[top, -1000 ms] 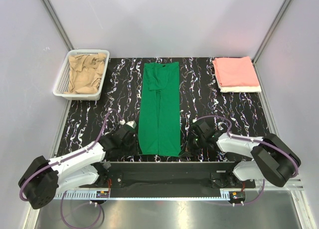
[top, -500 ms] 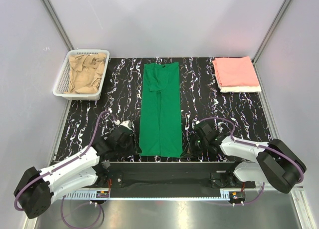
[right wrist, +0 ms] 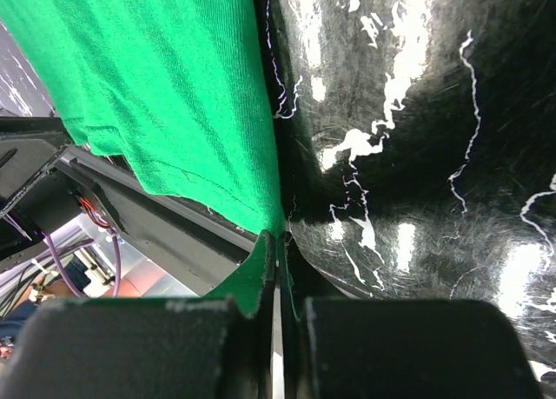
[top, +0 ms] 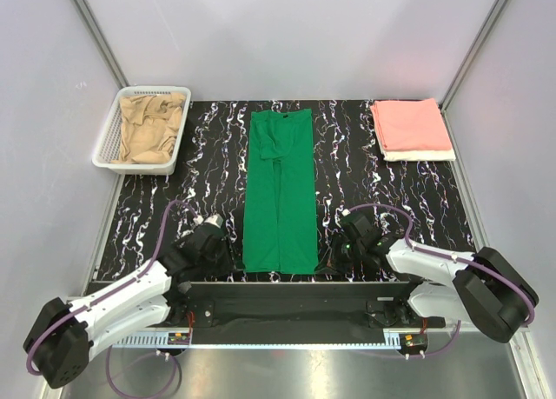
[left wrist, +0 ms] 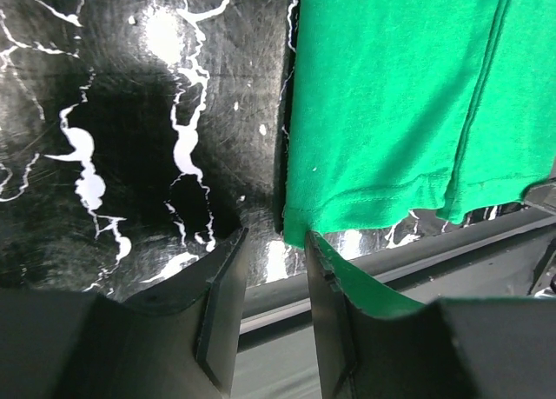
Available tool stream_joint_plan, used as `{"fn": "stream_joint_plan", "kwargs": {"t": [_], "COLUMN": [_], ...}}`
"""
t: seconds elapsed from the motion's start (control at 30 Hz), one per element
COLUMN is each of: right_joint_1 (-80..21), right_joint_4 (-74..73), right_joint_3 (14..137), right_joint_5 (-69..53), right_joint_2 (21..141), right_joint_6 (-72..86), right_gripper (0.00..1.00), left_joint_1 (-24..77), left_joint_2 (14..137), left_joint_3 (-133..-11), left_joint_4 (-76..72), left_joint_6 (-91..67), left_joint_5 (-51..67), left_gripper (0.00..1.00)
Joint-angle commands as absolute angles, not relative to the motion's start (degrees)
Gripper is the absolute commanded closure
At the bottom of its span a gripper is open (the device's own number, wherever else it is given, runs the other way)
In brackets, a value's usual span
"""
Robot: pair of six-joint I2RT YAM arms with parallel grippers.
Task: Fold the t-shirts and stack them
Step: Fold the tshirt
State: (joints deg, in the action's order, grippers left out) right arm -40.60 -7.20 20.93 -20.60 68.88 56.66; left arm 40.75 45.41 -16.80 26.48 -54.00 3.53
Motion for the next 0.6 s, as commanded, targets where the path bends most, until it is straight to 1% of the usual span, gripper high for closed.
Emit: {"fn": "stream_joint_plan", "kwargs": {"t": [0.0, 0.37, 0.5, 0.57], "right_joint_1": [-41.1, -41.1, -41.1, -41.1], "right_joint_4": [-7.3, -7.4, -7.3, -7.3], "right_joint_3": [21.1, 21.5, 21.1, 20.9], "right_joint_5": [-20.0, -20.0, -19.9, -19.9], "right_joint_2": [68.0, 68.6, 68.7, 68.7], "right_joint_6": [56.3, 55.9, 56.0, 56.0], "right_gripper": [1.00, 1.00, 1.00, 1.00], "left_joint_1": [40.5, 40.4, 40.5, 40.4], "left_joint_2": [46.2, 46.4, 42.2, 41.5], "left_joint_3": [-15.2, -15.2, -16.3, -17.4], "left_joint_4": [24.2, 23.0, 23.1, 23.5], "left_joint_6": [-55.5, -56.0, -56.0, -56.2], "left_joint_5": [4.9, 4.9, 4.4, 4.0], "left_gripper": [0.62, 0.64, 0.61, 0.58]}}
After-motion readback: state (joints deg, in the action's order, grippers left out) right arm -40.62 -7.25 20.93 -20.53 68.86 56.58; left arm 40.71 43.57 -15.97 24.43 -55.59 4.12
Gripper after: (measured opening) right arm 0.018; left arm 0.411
